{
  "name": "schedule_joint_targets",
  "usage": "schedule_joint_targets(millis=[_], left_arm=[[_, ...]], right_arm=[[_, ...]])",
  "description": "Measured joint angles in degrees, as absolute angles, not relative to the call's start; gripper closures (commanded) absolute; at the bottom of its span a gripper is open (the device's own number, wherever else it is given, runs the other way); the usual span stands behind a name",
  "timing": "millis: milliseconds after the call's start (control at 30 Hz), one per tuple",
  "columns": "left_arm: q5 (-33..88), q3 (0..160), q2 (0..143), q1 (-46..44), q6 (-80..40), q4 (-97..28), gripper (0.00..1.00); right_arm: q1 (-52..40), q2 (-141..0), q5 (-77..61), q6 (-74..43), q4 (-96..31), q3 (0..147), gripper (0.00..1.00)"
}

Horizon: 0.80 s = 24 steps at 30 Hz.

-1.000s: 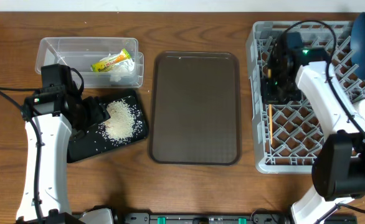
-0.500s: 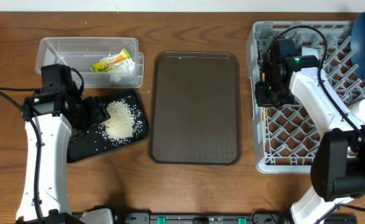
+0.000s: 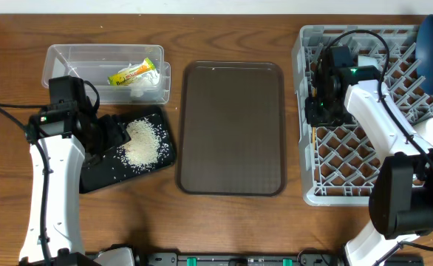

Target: Sort waste into correct bins and load items into the dishwasher rack

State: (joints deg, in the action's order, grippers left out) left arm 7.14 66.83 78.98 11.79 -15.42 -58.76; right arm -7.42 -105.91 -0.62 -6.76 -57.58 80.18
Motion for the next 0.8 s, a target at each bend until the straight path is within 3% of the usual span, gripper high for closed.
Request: schedule_joint_targets(millis=[333,500,567,700,800], left_arm=[[7.18,66.83,78.98,11.79,-15.42,-58.76,0.24],[9.58,66.83,78.98,11.35,-15.38,-57.98,0.24],[10.59,66.83,78.98,10.04,-15.38,-56.45,0.24],[11.86,66.83,78.98,4.25,-14.55,-51.77,0.24],[12.12,66.83,78.98,-1.67,-12.62,-48.38,0.24]], right_arm=[[-7.42,-104.25,-0.69,-6.26,-56.80,80.12,0.68],[-7.51,-97.19,-1.89,-5.37,-53.60,80.07,0.55],[-7.62,-94.11,-2.39,-5.63,-51.79,80.09,0.45],[-7.62,-90.98,-3.29,-6.44,-48.25,80.09,0.29],[-7.25,-91.11,-5.32,-6.74,-47.66,80.09,0.23]])
